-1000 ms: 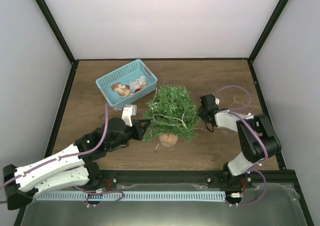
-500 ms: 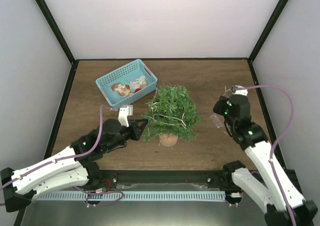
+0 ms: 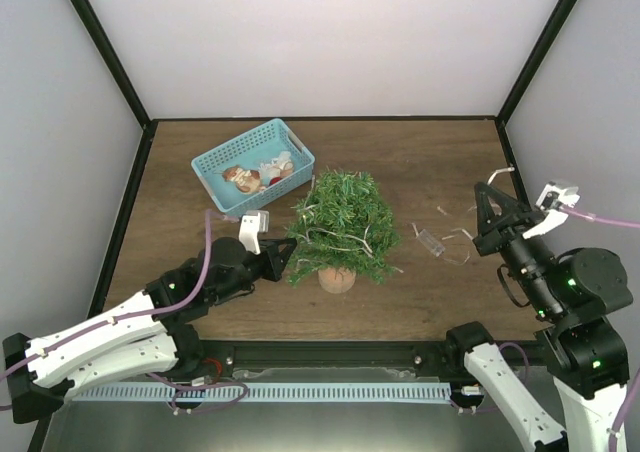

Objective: Decorate the small christmas tree
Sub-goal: Wrap the decoration item around the Christmas tree.

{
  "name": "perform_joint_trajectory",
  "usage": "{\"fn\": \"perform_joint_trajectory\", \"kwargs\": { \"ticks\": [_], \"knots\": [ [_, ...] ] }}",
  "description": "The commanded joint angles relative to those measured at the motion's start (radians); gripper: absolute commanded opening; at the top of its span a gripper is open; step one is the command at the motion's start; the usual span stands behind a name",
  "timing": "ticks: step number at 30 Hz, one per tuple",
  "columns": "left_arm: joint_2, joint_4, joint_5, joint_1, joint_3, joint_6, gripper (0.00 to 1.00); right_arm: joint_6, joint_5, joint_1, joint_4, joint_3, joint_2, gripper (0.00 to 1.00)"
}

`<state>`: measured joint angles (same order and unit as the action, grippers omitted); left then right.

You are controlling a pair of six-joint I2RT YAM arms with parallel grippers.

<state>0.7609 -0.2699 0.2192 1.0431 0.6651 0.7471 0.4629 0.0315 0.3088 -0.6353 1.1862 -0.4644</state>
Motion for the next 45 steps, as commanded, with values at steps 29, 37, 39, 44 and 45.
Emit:
{"fn": "perform_joint_trajectory", "kwargs": {
  "ticks": [29,37,39,44,45],
  "knots": [
    [0.008,0.005,-0.01,-0.006,0.004,-0.098,0.06,-0.042,0.177,-0.006,-0.214,-0.121,0.083,0.01],
    [0.008,0.006,-0.005,-0.005,0.008,-0.098,0.06,-0.108,0.592,-0.006,-0.129,-0.068,0.131,0.01],
    [0.008,0.005,-0.007,-0.005,0.007,-0.1,0.06,-0.075,0.722,-0.006,-0.051,-0.08,0.159,0.01],
    [0.007,-0.001,-0.014,-0.005,0.005,-0.116,0.09,-0.014,0.828,-0.007,0.106,-0.109,0.195,0.01],
    [0.004,-0.002,-0.018,-0.006,0.004,-0.122,0.1,-0.02,0.804,-0.006,0.11,-0.101,0.188,0.01]
  ]
}}
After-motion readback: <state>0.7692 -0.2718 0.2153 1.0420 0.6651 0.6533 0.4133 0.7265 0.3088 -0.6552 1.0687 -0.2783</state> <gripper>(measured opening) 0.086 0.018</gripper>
